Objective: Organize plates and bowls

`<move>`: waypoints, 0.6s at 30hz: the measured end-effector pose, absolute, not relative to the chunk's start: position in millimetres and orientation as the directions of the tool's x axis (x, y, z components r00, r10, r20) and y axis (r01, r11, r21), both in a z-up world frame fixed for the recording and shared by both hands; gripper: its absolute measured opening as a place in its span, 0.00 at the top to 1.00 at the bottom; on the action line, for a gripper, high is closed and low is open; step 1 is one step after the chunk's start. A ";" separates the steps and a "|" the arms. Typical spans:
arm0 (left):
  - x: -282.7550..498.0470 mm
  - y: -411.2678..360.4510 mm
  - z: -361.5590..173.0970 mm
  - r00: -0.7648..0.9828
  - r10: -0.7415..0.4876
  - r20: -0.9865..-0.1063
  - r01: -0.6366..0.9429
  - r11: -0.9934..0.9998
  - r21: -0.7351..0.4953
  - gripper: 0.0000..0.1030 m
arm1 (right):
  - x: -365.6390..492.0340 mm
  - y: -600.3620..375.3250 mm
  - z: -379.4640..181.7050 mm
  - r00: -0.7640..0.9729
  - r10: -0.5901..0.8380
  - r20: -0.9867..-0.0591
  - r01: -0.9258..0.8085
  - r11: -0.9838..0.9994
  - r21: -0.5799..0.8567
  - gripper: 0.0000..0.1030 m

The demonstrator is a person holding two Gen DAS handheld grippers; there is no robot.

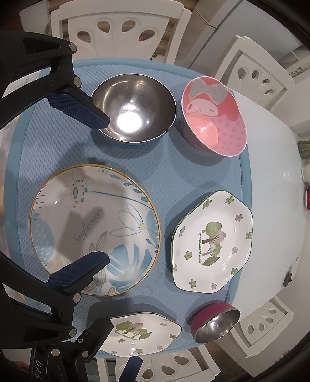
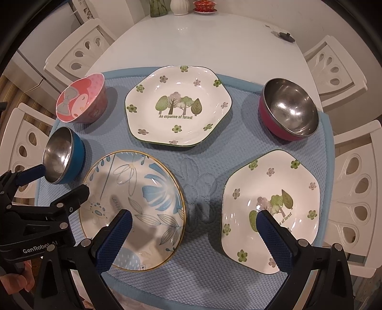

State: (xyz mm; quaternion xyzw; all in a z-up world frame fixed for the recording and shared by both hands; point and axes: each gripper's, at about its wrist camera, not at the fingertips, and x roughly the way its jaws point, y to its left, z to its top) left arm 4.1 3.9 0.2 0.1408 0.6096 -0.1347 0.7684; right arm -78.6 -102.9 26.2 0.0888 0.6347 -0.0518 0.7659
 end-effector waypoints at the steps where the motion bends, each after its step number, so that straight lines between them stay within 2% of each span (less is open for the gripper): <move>1: 4.2 4.1 0.3 0.221 -0.037 -0.975 0.379 0.924 0.051 0.01 | -78.3 -102.6 26.2 0.189 0.031 -0.982 0.193 0.979 0.068 0.00; 18: 6.9 3.2 -0.6 0.218 -0.037 -0.975 0.379 0.924 0.050 0.01 | -76.6 -100.9 25.4 0.180 0.030 -0.983 0.193 0.979 0.065 0.00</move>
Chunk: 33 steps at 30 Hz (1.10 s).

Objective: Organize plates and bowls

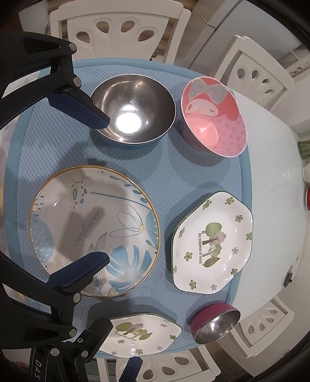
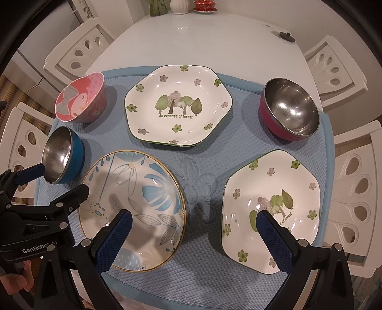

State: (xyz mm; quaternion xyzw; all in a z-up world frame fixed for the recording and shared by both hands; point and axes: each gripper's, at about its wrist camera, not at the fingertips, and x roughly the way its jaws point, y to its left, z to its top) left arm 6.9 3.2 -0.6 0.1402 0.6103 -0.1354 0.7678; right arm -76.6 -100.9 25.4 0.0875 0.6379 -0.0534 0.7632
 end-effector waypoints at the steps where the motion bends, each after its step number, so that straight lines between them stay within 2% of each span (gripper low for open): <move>1: 7.0 4.1 -0.4 0.218 -0.038 -0.975 0.379 0.924 0.049 0.01 | -76.5 -100.6 25.4 0.180 0.029 -0.983 0.193 0.979 0.064 0.00; 33: -3.6 35.0 -5.7 0.209 -0.059 -0.976 0.365 0.931 0.022 0.01 | -73.0 -79.8 26.8 0.200 0.074 -0.977 0.170 0.979 0.109 0.00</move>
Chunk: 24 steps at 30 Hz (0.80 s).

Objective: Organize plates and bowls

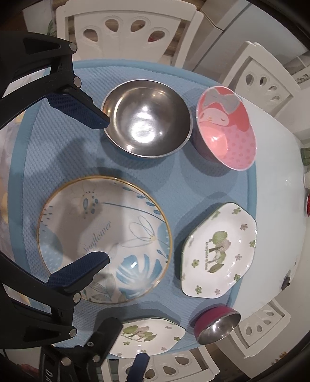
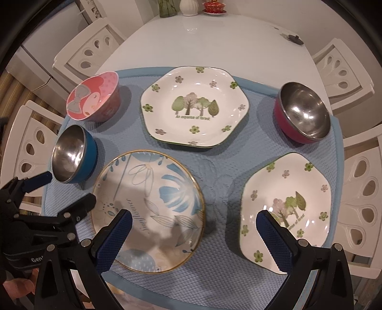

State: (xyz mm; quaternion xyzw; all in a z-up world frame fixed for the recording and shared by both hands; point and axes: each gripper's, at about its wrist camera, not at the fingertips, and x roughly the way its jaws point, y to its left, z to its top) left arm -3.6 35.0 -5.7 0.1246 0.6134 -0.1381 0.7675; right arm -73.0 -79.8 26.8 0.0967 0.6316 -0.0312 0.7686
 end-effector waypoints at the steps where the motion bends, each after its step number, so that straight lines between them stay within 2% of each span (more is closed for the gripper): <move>1: -5.2 37.8 -7.4 0.205 -0.062 -0.977 0.365 0.931 0.018 0.01 | -73.4 -78.0 26.4 0.206 0.078 -0.975 0.167 0.979 0.114 0.00; 15: -47.8 78.1 -58.2 0.137 -0.092 -0.986 0.392 0.920 -0.031 0.01 | -114.0 -48.5 4.1 0.300 0.133 -0.945 0.097 0.981 0.169 0.00; 21: -52.5 87.4 -81.3 0.116 -0.126 -0.985 0.414 0.908 -0.067 0.01 | -145.5 -35.7 -13.9 0.305 0.228 -0.925 0.085 0.960 0.265 0.00; 24: -47.4 91.0 -88.9 0.147 -0.147 -0.978 0.412 0.908 -0.075 0.01 | -151.6 -26.6 -30.6 0.288 0.189 -0.939 0.082 0.972 0.221 0.00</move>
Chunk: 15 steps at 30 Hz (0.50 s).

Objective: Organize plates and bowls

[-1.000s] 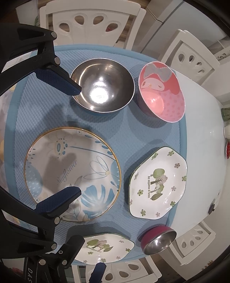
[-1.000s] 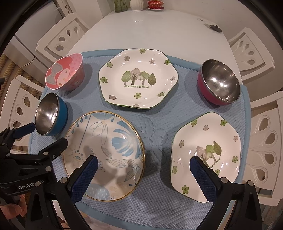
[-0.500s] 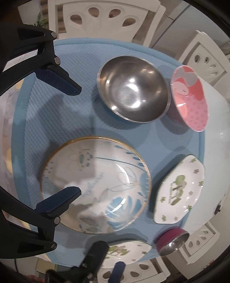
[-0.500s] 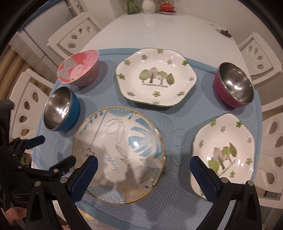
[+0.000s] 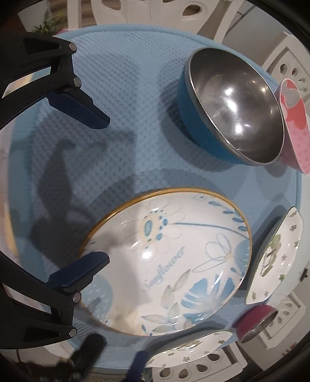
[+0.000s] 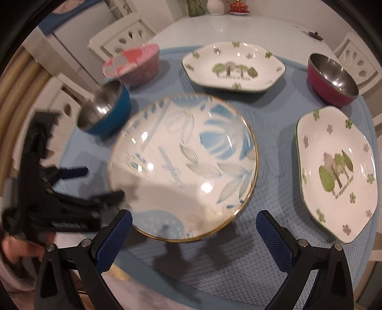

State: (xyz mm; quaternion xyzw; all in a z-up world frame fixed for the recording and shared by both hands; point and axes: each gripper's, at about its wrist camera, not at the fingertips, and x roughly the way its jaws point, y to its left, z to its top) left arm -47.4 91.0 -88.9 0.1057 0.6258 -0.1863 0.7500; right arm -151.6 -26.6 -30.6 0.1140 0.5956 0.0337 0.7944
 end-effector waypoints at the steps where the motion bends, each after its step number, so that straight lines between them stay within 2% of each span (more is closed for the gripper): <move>1: -45.5 90.9 -90.2 0.159 -0.153 -0.975 0.413 0.908 -0.075 0.01 | -152.3 -27.0 -36.9 0.289 0.174 -0.941 0.098 0.973 0.210 0.00; 7: -27.3 80.2 -102.2 0.233 -0.158 -0.959 0.441 0.897 -0.040 0.00 | -142.2 -45.7 -61.5 0.351 0.097 -0.931 0.165 0.973 0.164 0.00; 10: -15.5 79.4 -104.1 0.267 -0.220 -0.938 0.424 0.901 -0.090 0.00 | -134.8 -51.1 -69.8 0.376 0.056 -0.925 0.172 0.977 0.129 0.00; 15: -12.0 77.0 -107.9 0.470 -0.333 -0.817 0.463 0.881 -0.093 0.00 | -125.5 -55.8 -91.4 0.378 0.019 -0.926 0.202 0.974 0.102 0.00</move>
